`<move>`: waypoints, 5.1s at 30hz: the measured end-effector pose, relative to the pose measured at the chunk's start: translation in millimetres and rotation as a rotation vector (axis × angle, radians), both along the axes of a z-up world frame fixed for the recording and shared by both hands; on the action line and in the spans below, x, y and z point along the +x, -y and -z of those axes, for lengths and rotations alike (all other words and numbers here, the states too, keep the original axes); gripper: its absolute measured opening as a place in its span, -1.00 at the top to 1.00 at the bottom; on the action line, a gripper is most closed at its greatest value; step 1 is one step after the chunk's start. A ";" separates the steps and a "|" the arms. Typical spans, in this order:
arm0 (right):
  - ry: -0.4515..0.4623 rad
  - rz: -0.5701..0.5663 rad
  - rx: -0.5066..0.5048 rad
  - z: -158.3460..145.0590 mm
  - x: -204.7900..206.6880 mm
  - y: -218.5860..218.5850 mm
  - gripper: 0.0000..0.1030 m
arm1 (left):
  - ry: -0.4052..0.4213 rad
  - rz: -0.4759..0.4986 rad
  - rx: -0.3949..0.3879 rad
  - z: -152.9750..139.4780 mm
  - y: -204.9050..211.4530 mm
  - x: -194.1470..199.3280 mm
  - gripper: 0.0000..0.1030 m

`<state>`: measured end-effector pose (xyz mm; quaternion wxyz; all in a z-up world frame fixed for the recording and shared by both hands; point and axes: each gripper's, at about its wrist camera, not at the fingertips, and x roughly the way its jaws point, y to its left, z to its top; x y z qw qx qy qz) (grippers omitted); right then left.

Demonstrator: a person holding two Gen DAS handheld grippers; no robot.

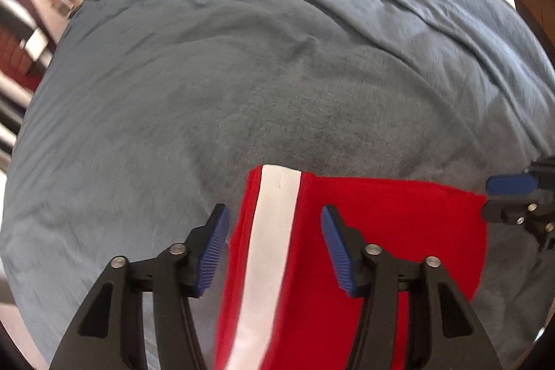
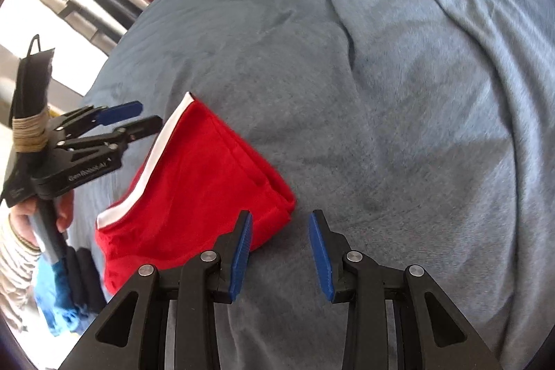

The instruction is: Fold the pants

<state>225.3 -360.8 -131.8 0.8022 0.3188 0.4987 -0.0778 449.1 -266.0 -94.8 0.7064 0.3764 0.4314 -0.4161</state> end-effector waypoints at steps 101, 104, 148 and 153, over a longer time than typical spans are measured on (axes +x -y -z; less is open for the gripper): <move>0.072 -0.758 -0.214 -39.8 3.8 -292.4 0.80 | -0.022 -0.500 -0.049 -47.4 -281.5 -3.7 0.17; 0.058 -0.800 -0.226 -31.3 0.1 -299.1 0.80 | -0.092 -0.585 -0.099 -44.6 -288.3 -13.1 0.01; 0.015 -0.587 -0.075 -20.8 14.0 -228.9 0.38 | -0.173 -0.840 -0.296 -4.9 -270.0 -30.6 0.85; -0.004 -0.628 -0.120 -11.7 12.5 -238.3 0.78 | -0.153 -0.888 -0.292 -17.7 -287.6 -39.9 0.85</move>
